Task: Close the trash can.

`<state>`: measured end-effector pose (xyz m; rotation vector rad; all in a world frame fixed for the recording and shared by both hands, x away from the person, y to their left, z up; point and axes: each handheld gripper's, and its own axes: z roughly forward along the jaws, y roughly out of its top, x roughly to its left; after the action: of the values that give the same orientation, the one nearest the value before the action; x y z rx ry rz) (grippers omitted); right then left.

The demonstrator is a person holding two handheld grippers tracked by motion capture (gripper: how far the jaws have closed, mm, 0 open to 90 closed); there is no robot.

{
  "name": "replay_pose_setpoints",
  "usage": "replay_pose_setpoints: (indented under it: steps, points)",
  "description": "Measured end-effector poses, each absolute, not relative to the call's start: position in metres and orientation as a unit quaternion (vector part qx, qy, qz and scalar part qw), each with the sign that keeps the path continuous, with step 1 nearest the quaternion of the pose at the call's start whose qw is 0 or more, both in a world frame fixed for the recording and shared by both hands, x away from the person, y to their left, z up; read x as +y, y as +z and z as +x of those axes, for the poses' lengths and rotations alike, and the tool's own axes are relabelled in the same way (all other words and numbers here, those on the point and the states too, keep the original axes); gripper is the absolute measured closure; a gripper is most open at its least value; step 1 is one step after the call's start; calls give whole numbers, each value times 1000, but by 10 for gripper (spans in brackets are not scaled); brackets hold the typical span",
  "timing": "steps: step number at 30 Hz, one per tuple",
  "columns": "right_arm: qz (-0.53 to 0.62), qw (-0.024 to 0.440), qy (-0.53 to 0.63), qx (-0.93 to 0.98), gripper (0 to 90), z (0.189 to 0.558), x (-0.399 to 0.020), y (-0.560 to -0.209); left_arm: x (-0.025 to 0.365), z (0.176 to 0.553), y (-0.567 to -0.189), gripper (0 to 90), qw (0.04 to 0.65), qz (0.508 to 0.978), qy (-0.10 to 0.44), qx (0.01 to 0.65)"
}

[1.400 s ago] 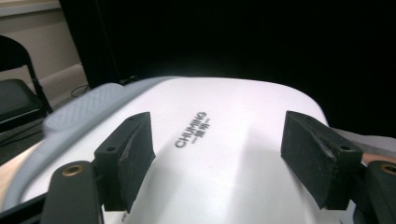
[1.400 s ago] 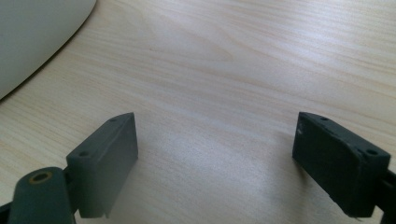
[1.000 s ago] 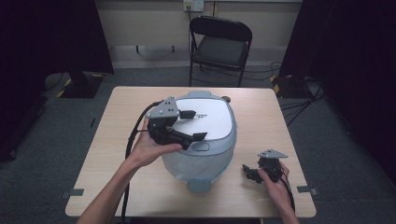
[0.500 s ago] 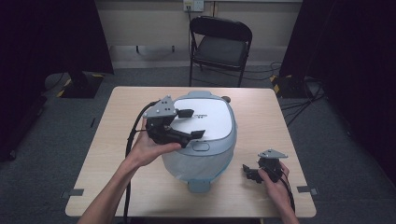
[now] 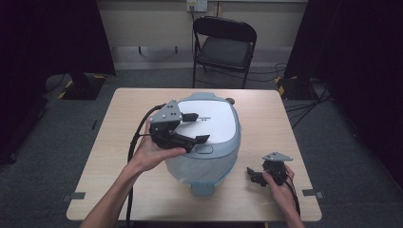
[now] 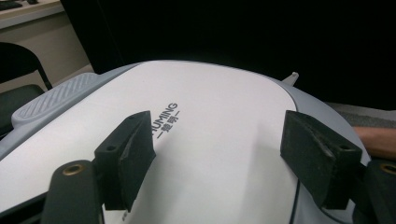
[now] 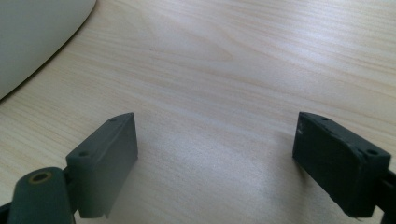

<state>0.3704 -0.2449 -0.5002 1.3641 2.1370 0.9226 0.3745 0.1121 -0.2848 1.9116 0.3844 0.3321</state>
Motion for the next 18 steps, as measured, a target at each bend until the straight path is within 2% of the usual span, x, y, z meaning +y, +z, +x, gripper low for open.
replay_pose_setpoints:
  steps: [10,14,16,18]
  points:
    - [493,220,334,773,128,370,-245,-500,119,384,-283,239,573,790,124,176]
    - [493,220,334,773,128,370,-245,-500,130,388,-280,239,580,780,135,195]
    - [493,220,334,773,128,370,-245,-500,134,389,-279,193,573,778,154,208]
    - [493,220,334,773,128,370,-245,-500,142,390,-279,189,587,770,135,211]
